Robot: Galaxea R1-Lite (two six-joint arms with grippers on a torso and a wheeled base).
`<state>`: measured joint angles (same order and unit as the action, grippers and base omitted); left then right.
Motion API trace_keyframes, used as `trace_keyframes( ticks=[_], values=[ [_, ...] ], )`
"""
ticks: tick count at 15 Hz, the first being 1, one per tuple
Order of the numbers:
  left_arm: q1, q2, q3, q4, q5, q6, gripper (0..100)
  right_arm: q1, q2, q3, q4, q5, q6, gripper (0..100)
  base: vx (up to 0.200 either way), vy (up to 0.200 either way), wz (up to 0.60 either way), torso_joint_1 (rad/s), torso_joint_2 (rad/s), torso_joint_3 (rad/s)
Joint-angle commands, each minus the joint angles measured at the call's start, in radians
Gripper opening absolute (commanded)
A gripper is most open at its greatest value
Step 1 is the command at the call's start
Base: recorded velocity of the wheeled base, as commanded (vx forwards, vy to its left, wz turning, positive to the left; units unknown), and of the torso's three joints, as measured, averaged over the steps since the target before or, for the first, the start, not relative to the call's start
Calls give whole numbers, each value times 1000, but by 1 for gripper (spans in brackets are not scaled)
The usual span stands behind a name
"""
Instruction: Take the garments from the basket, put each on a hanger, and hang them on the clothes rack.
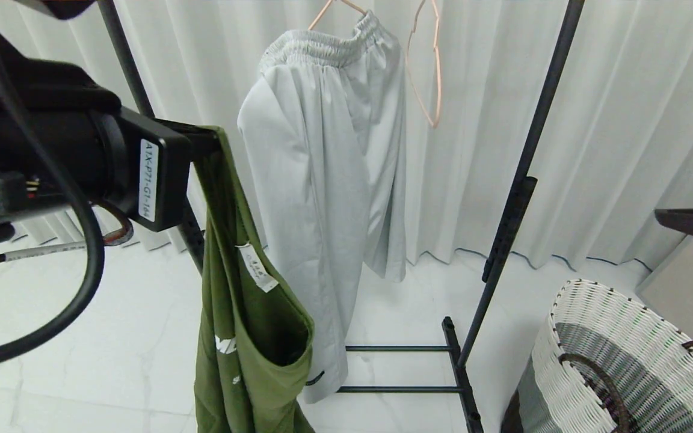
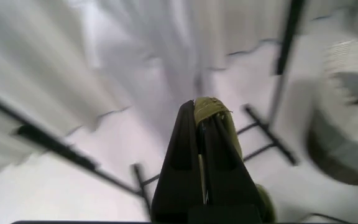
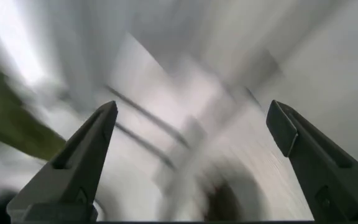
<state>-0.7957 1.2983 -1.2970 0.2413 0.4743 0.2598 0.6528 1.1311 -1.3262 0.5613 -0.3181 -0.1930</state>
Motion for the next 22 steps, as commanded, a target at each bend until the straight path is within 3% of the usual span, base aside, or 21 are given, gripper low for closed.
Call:
trace_keyframes(
  ticks=[1, 3, 6, 15, 22],
  values=[
    [132, -76, 81, 0, 1, 35, 0, -150, -36, 50, 48, -50, -20, 100, 0, 0, 0, 0, 0, 0],
    [234, -132, 165, 0, 0, 35, 0, -255, -47, 90, 49, -65, -40, 100, 0, 0, 0, 0, 0, 0],
    [305, -160, 194, 0, 0, 33, 0, -351, -57, 111, 48, -68, -86, 100, 0, 0, 0, 0, 0, 0],
    [340, -166, 211, -2, -32, 26, 0, -380, -63, 165, -4, -58, -62, 100, 0, 0, 0, 5, -14, -13],
    [339, -166, 209, -2, -32, 30, 0, -380, -63, 165, -11, -29, -20, 100, 0, 0, 0, 148, -415, -260]
  ],
)
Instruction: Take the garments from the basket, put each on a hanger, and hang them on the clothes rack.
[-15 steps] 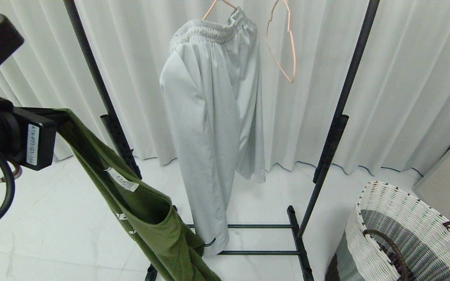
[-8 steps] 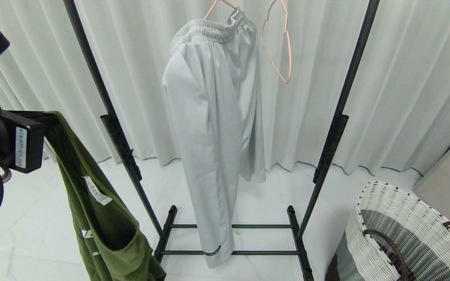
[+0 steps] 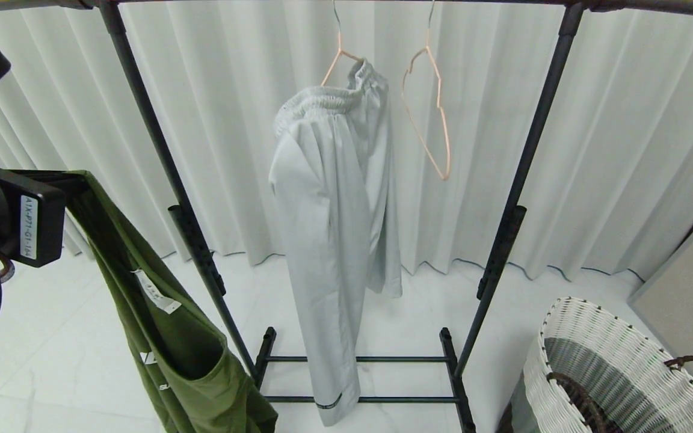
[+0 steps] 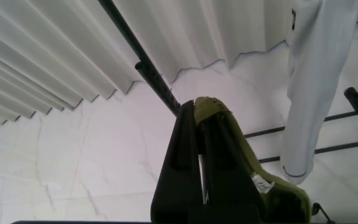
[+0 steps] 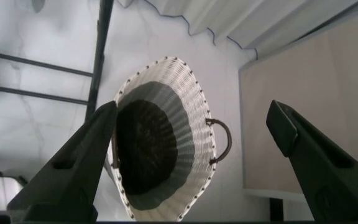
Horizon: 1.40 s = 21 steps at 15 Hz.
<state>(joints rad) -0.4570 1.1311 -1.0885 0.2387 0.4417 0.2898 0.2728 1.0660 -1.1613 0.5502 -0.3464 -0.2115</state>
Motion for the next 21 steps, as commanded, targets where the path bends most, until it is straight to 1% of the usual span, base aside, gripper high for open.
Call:
trace_keyframes(
  ticks=[1, 5, 12, 17, 19, 21],
  values=[
    [-2, 3, 1, 1, 0, 0, 0, 0, 3, 0, -4, 0, 4, 100, 0, 0, 0, 183, -466, -281],
    [-3, 3, 1, 1, 0, 2, 0, 0, 5, 0, -9, 3, 11, 100, 0, 0, 0, 196, -471, -282],
    [-6, 3, 1, 1, 0, 3, 0, 0, 6, 2, -9, 32, 9, 100, 0, 0, 0, 212, -486, -274],
    [-8, 3, -4, 1, 2, 8, 0, 0, 8, 2, -10, 43, 7, 100, 0, 0, 0, 40, -87, -50],
    [-6, 3, -4, 1, 2, 25, 0, 2, 9, 2, -10, 43, 7, 100, 0, 200, 0, 5, -5, -2],
    [-8, 3, -2, 1, 2, 25, 0, 2, 8, 2, -10, 43, 7, 100, 0, 200, 0, 2, -7, 7]
  ],
)
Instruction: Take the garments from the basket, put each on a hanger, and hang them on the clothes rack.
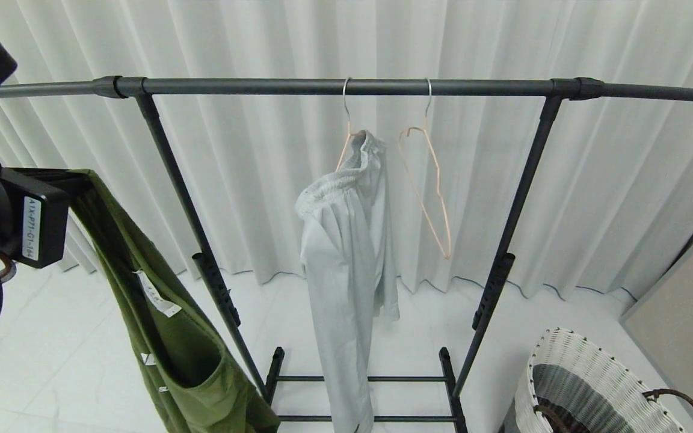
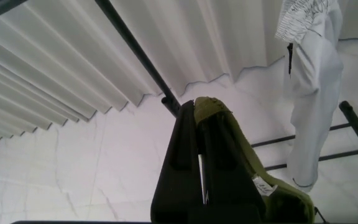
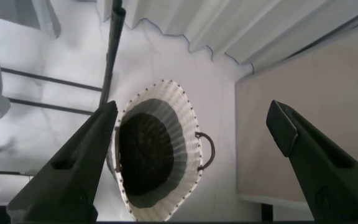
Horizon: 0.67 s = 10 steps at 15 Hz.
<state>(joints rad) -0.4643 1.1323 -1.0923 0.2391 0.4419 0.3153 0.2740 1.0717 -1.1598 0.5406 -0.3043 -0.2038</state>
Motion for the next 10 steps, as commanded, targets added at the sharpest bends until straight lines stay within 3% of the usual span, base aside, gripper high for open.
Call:
trace_keyframes(
  ticks=[1, 6, 8, 10],
  values=[
    [-1, 1, 2, 0, 1, -1, 0, 1, 2, 0, -1, 1, 0, 100, 0, 200, 0, 17, 2, -2],
    [-1, 1, 6, 0, 1, -1, 0, 2, 22, 0, -2, 2, 4, 100, 0, 200, 0, 2, 1, 2],
    [-1, 1, 6, 0, 0, -4, 0, 2, 39, 3, -31, 28, 11, 100, 0, 0, 0, 0, 0, 0],
    [-11, 3, 11, 0, 0, -2, 0, 2, 74, 42, -146, 148, 37, 100, 0, 0, 0, 0, 0, 0]
  ],
)
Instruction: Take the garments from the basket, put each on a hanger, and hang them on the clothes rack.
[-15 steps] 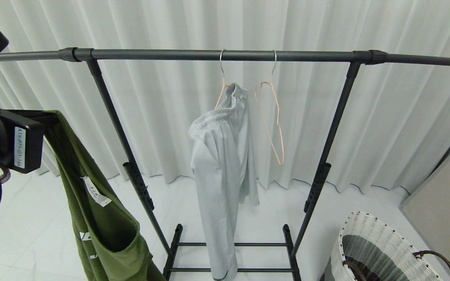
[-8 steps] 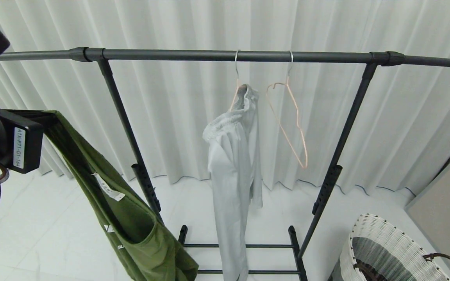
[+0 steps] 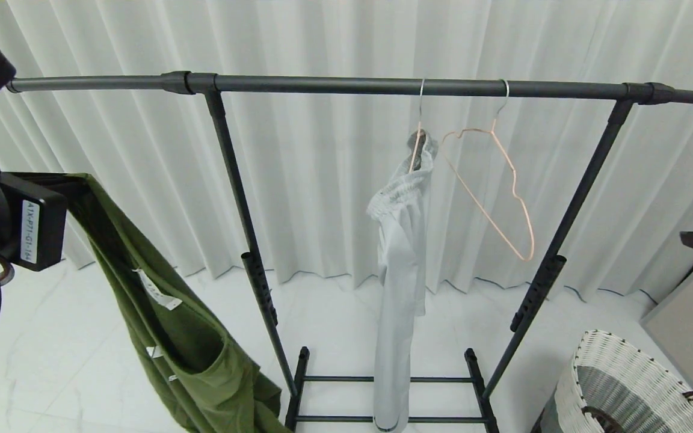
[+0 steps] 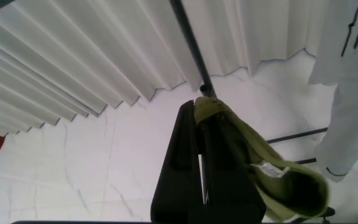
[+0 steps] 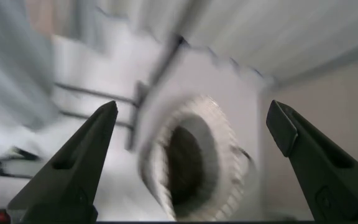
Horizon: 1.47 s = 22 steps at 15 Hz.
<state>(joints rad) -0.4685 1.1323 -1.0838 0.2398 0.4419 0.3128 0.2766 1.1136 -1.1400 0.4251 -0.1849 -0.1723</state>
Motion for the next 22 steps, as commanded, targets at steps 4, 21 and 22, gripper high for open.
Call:
trace_keyframes(
  ticks=[4, 21, 22],
  values=[
    [-48, 3, 25, 0, 0, -6, 0, 3, 167, 28, -178, 136, 5, 100, 0, 0, 0, 0, 0, 0],
    [-45, 3, 84, 0, 4, -12, 0, 118, 784, -500, -227, 41, 200, 100, 0, 0, 0, 0, 0, 0],
    [-45, 3, 84, 0, 4, -12, 0, 119, 793, -515, -215, 36, 211, 100, 0, 0, 0, 0, 0, 0]
  ],
)
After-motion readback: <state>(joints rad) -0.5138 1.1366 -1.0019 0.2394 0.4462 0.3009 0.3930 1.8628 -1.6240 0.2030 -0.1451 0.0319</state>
